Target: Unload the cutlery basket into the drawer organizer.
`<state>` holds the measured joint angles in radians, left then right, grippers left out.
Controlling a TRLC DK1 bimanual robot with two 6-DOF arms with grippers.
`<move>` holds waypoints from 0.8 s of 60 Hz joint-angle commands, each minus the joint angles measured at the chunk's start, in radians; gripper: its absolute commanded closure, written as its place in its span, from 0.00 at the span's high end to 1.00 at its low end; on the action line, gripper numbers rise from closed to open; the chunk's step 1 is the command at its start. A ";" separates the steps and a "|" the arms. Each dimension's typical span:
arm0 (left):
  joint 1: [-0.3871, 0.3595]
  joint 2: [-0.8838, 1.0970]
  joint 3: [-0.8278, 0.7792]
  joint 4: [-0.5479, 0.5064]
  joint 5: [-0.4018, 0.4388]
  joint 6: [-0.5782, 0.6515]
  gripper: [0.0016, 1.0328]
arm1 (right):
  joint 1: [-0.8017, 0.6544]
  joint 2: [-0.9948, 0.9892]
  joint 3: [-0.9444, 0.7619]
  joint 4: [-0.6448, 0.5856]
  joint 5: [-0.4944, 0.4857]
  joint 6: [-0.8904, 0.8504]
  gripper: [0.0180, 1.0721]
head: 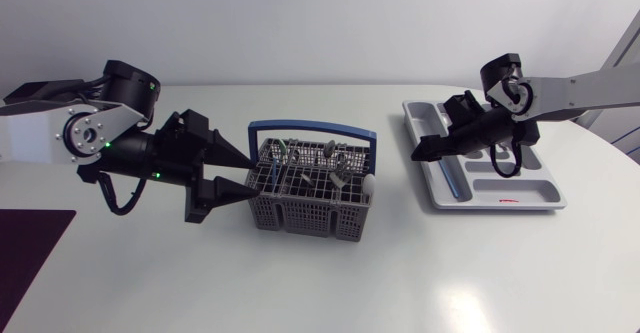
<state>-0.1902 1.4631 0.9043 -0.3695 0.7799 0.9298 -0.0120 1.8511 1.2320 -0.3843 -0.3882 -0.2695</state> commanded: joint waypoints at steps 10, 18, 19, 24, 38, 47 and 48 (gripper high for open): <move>0.011 0.079 0.067 0.038 0.033 0.040 0.63 | 0.076 -0.151 -0.095 -0.002 -0.001 -0.007 0.87; 0.003 0.108 0.088 0.047 0.033 0.038 0.58 | 0.118 -0.201 -0.120 -0.007 0.000 0.001 0.87; 0.000 0.109 0.090 0.049 0.036 0.038 0.57 | 0.124 -0.208 -0.121 -0.008 0.002 0.001 0.87; -0.011 0.111 0.090 0.055 0.041 0.037 0.51 | 0.138 -0.224 -0.131 -0.010 0.005 0.004 0.87; -0.046 0.109 0.087 0.057 0.042 0.037 0.37 | 0.145 -0.236 -0.143 -0.013 0.005 0.004 0.87; -0.054 0.111 0.088 0.066 0.042 0.037 0.28 | 0.145 -0.242 -0.152 -0.013 0.005 0.001 0.87; -0.055 0.111 0.088 0.067 0.042 0.037 0.27 | 0.145 -0.243 -0.154 -0.013 0.005 0.001 0.87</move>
<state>-0.2371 1.5532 0.9691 -0.3119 0.8078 0.9436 0.1291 1.6272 1.1072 -0.3893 -0.3878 -0.2695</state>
